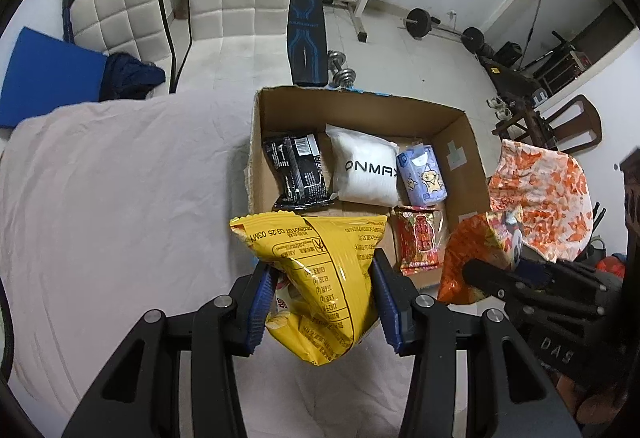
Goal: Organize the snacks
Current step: 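Carry both packs into the box and open both grippers to drop them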
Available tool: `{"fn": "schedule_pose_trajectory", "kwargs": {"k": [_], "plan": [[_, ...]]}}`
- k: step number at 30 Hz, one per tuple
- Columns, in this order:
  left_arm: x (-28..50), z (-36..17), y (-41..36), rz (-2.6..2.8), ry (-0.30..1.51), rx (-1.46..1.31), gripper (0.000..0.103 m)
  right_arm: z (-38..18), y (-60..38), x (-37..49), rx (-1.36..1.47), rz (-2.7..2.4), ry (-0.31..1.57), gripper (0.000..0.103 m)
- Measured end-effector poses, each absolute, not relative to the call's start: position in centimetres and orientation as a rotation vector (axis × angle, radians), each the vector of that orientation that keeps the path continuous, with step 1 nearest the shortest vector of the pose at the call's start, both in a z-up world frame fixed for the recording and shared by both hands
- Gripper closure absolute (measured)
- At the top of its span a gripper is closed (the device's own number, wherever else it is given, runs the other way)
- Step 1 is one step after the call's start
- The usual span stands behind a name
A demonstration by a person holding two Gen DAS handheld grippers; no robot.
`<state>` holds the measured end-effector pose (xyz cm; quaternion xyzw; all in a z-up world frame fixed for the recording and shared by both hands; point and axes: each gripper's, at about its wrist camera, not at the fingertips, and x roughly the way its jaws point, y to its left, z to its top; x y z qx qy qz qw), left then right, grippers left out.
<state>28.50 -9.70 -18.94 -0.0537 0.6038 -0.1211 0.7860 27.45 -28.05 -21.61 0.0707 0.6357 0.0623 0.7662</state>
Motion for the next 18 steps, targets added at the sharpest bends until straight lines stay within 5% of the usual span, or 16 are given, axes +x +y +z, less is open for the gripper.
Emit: {"fn": "schedule_pose_trajectory", "kwargs": {"k": [18], "plan": [[34.8,-32.6,-10.8,-0.209,1.632,-0.201,0.059,-33.5,-26.6,33.2,0.159,0.173,1.563,0.067]]}}
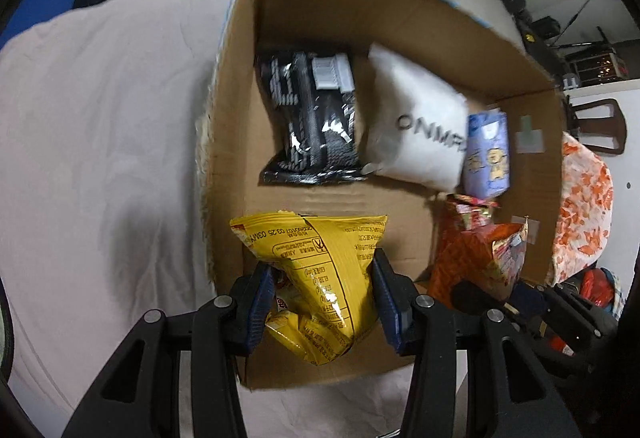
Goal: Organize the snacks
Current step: 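Carry both packs into the box and open both grippers to drop them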
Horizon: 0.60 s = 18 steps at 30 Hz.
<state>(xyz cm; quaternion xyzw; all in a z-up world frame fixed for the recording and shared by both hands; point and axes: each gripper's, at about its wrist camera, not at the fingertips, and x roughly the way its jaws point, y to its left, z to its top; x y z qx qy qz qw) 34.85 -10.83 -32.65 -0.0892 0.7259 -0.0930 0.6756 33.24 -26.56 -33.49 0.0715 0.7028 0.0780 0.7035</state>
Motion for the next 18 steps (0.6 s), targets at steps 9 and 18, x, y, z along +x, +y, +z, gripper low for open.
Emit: {"fn": "schedule_pose_trajectory", "kwargs": {"k": [9,18], "plan": [[35.3,-34.3,-11.7,-0.221,1.668,-0.166,0.058,-37.0,-25.8,34.5,0.138,0.181,1.64,0.066],[35.6,-33.5,-12.1,-0.188,1.647,-0.106,0.051,-37.4,-27.0,34.5,0.144,0.141,1.651,0.063]]}}
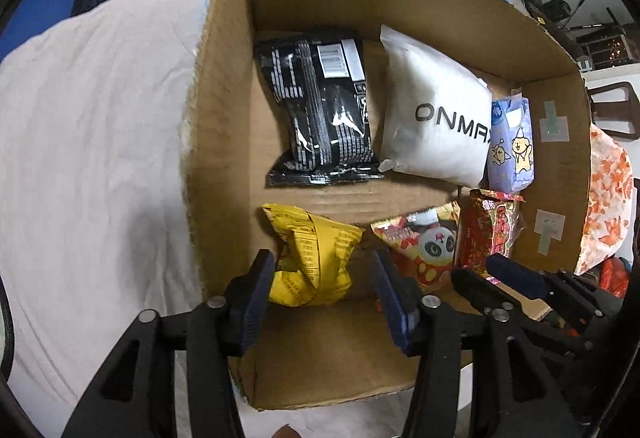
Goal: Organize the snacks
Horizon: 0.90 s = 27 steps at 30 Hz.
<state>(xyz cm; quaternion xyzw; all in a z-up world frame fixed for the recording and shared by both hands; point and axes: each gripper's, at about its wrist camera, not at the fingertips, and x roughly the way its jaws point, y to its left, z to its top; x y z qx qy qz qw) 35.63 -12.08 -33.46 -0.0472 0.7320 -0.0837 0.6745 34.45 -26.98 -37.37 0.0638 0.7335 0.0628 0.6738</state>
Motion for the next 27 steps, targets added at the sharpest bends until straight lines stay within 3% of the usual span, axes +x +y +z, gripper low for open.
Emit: {"fn": "schedule_pose_trajectory", "kwargs": {"k": [16,18,19,20,22,26,27], "plan": [[32.1,-25.5,-13.2,-0.186,1.415,-0.03,0.049,-31.0,-30.7,30.9,0.115,0.066,1.504,0.061],[31.5,-25.0,-13.4,-0.18,1.403,-0.03,0.049,-29.9,-31.0,30.5,0.104,0.06,1.474,0.056],[31.3,-24.8,-13.4,-0.177,1.397,-0.031,0.043,-29.3,-31.2,30.2,0.105,0.06,1.457,0.054],[31.0,-24.5,-13.5,-0.172,1.387,-0.031,0.027,-28.8,-31.3,30.1,0.103,0.059,1.446,0.049],[30.2,-23.8,-13.9,-0.162,1.348,-0.017,0.01,-27.8,-31.7,29.7,0.102,0.058,1.418,0.043],[29.1,-22.7,-14.3,-0.144,1.291,0.005,0.006,-26.5,-32.2,29.2,0.065,0.037,1.372,0.03],[28.9,-22.5,-14.3,-0.145,1.285,-0.002,0.006,-26.2,-32.3,29.0,0.053,0.029,1.366,0.02]]}}
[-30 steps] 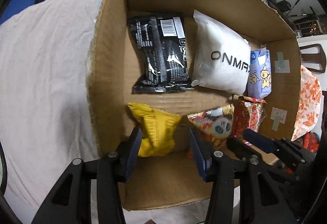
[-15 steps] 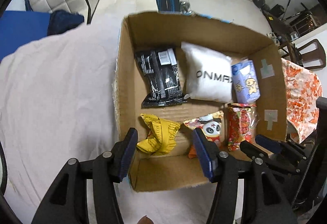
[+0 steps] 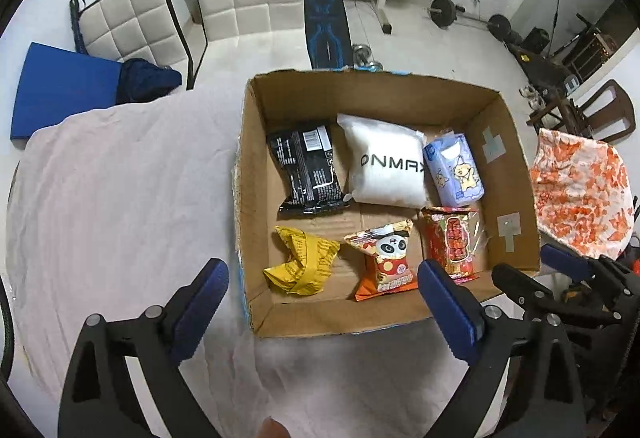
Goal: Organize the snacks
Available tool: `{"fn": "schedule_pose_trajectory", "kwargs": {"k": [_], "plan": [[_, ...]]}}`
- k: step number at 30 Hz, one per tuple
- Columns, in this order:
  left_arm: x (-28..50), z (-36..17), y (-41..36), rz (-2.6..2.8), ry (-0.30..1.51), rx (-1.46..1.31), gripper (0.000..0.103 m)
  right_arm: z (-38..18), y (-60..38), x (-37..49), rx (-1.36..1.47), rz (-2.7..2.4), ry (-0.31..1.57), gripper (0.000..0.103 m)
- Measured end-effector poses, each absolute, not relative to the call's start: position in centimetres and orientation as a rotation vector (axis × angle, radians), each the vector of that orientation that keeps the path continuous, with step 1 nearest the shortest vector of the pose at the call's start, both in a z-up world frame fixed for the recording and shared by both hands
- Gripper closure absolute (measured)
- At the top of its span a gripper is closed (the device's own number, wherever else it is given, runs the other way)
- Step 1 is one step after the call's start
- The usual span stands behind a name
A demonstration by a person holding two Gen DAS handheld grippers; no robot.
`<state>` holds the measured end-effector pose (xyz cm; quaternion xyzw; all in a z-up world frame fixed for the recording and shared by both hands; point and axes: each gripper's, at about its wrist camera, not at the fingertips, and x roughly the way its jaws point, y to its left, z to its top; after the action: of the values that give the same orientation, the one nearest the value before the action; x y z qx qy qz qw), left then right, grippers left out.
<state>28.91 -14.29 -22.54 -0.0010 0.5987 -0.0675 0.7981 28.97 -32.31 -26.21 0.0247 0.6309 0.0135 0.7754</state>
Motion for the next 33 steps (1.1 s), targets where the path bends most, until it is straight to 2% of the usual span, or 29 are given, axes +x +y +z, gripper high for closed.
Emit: {"fn": "schedule_pose_trajectory", "kwargs": {"k": [2,3,13,25,33], "plan": [[28.5,-22.2,-14.3,-0.138,1.278,-0.018,0.003,-25.9,-32.7,28.6,0.06,0.029,1.355,0.006],[28.3,-22.1,-14.2,-0.136,1.273,-0.021,0.002,-25.6,-32.9,28.4,0.064,0.027,1.352,0.004],[25.6,-18.5,-14.4,-0.119,1.183,0.025,0.001,-21.8,-34.0,25.4,0.094,-0.033,1.27,0.003],[15.3,-5.7,-12.7,-0.132,0.984,0.024,0.001,-7.4,-33.2,13.8,0.129,-0.064,1.048,0.003],[9.7,-1.4,-11.0,-0.14,0.923,0.02,0.001,-0.6,-31.8,6.8,0.114,-0.056,0.958,0.003]]}}
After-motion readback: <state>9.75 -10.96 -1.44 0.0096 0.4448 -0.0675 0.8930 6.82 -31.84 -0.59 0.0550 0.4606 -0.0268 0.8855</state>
